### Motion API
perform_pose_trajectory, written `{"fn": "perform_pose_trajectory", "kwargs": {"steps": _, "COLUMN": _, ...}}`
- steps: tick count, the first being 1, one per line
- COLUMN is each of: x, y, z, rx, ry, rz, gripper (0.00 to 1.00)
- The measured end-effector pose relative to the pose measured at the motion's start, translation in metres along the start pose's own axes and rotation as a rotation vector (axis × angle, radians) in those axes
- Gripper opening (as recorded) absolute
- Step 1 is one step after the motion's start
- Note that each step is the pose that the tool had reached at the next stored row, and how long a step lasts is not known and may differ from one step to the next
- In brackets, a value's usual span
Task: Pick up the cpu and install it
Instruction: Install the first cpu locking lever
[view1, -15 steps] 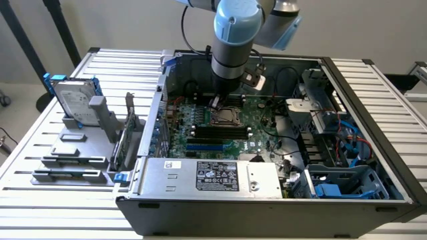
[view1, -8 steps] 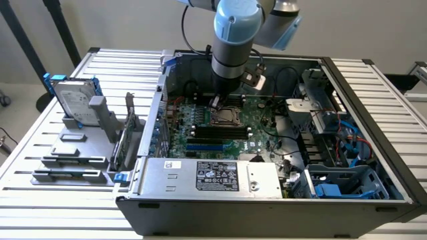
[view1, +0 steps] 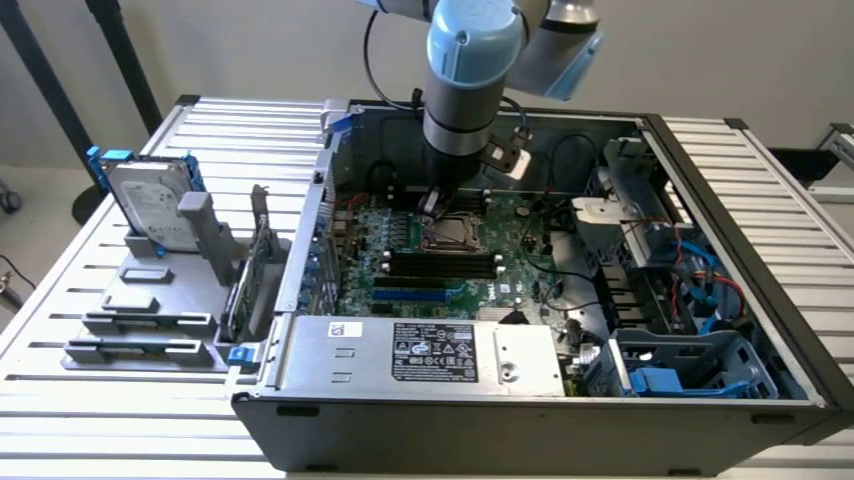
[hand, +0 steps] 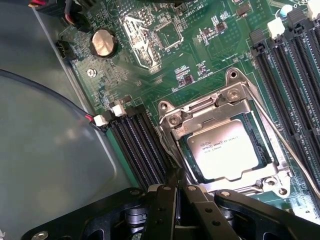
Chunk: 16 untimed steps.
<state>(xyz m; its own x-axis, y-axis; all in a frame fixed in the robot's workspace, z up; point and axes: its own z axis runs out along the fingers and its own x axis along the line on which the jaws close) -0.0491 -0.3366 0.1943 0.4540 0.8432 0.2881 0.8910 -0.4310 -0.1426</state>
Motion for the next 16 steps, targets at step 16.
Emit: {"fn": "perform_pose_trajectory", "kwargs": {"steps": 16, "x": 0.0007, "y": -0.0005, "z": 0.0006, "rx": -0.0112, "ry": 0.0046, "rz": 0.037, "gripper": 0.11}}
